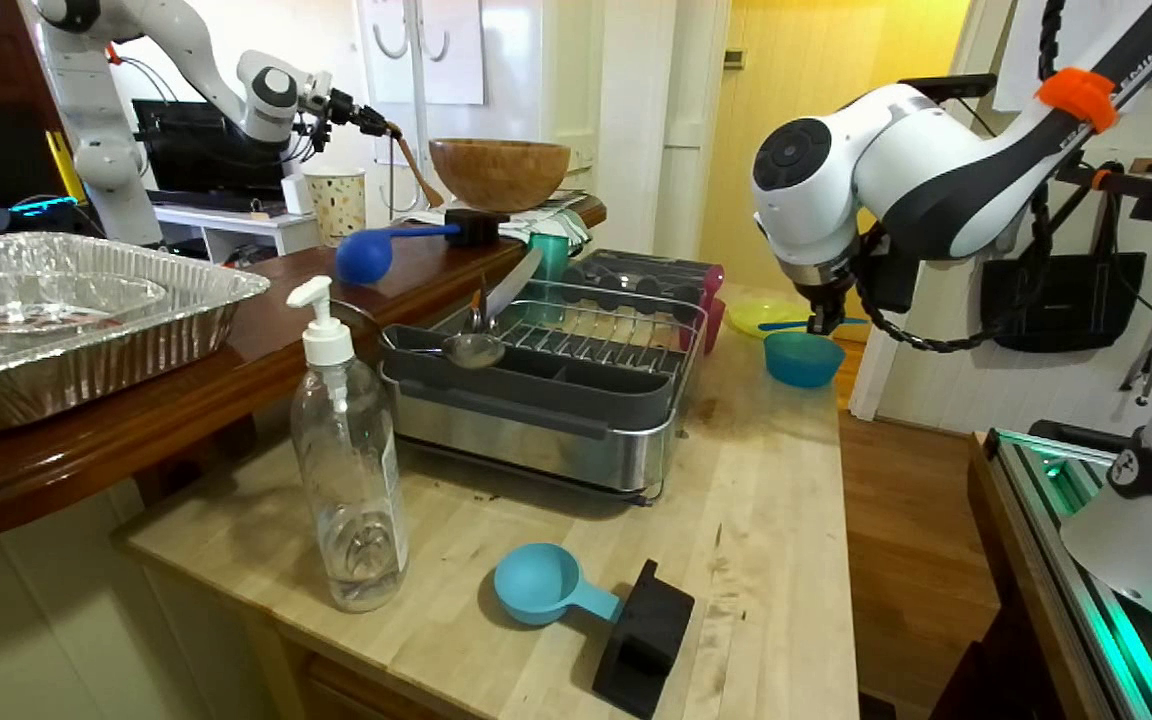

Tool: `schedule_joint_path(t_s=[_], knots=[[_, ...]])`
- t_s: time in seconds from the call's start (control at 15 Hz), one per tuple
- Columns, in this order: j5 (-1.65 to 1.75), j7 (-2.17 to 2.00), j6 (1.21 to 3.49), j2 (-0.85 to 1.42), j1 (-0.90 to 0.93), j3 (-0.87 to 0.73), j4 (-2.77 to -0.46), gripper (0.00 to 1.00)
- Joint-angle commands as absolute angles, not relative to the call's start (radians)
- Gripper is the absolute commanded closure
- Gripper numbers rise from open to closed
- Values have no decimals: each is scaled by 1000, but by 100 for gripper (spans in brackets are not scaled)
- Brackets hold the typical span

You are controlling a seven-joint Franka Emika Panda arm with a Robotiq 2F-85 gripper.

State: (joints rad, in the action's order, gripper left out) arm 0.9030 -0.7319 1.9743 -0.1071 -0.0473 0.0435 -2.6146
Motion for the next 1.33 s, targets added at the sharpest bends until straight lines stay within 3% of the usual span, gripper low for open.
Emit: schedule_joint_path(t_s=[0.0,1.0,1.07,1.13,1.27], knots=[[926,-775,1905,-77,-24,47,-2594,99],[897,-769,1783,10,19,52,-2550,99],[897,-768,1780,17,21,52,-2545,92],[897,-767,1776,23,23,52,-2540,71],[908,-773,1771,32,26,51,-2531,58]])
